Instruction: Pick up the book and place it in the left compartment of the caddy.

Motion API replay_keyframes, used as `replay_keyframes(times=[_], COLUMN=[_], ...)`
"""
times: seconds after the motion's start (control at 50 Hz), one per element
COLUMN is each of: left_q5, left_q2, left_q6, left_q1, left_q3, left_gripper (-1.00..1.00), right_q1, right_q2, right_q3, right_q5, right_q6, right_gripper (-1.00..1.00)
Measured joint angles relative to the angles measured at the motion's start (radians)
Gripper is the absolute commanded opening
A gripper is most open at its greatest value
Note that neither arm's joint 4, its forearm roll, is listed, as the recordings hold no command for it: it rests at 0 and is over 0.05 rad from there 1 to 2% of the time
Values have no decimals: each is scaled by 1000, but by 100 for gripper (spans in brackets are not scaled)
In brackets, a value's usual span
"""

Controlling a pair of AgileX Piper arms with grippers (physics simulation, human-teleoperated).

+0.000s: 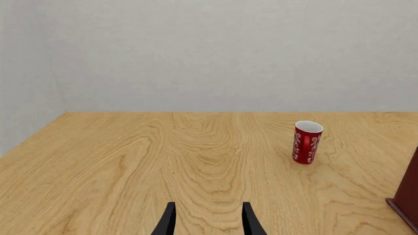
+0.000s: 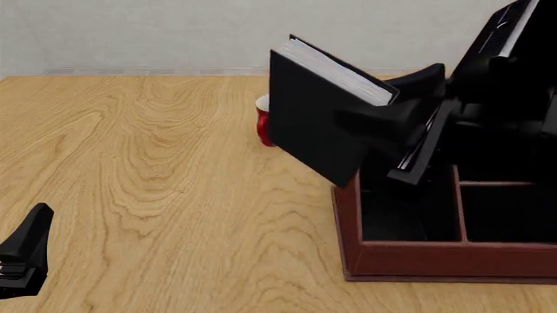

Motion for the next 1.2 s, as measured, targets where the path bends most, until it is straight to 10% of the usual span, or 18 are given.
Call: replay_keyframes(times=[1.2], left_q5=[0], left_q2=[0], left_q6=[0], left_q1=[0], left_q3=[0], left_gripper=[100], right_q1=[-209], right_q2=[-181], right_q3=[86], right_q5=[40], right_q6=[38], right_gripper=[-100])
